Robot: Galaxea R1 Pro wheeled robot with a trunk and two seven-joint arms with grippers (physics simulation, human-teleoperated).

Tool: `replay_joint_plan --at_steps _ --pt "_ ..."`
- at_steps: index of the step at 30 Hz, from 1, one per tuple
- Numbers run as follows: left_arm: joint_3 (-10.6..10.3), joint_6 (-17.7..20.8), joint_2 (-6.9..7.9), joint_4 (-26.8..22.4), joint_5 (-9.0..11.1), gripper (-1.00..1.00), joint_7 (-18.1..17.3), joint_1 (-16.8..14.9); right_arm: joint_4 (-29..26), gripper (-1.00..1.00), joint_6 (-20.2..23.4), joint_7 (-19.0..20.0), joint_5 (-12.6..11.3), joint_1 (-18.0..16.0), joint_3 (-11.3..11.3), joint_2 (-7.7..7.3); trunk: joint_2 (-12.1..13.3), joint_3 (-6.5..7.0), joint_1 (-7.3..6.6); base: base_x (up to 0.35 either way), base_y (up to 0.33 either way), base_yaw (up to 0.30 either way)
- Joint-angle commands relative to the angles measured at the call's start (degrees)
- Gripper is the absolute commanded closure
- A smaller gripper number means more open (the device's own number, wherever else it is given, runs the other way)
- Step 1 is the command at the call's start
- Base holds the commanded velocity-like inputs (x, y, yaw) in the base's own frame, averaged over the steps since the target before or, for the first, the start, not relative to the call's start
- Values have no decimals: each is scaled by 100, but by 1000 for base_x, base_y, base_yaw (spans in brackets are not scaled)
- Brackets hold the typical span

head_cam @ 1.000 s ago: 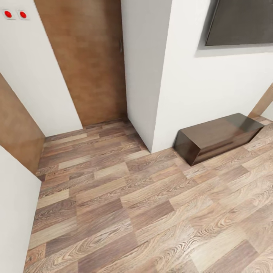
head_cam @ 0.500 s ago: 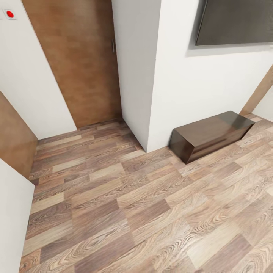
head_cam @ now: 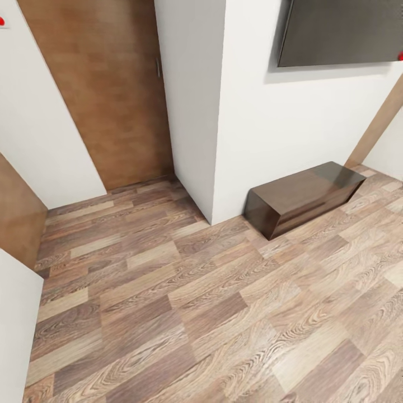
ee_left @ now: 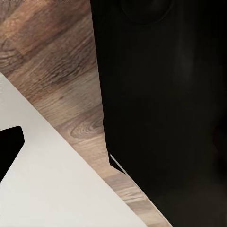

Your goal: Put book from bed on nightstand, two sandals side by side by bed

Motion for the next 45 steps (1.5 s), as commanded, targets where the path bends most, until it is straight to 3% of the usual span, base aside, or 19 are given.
replay_joint_plan --at_steps 1,45 --pt "-50 -16 2 -3 56 -100 21 -1 -14 -100 53 -16 -5 1 47 0 -2 -4 0 0 0 -78" --pt "-50 -17 2 -3 56 -100 21 -1 -16 -100 53 -16 -5 1 43 -4 -2 -4 0 0 0 -49"
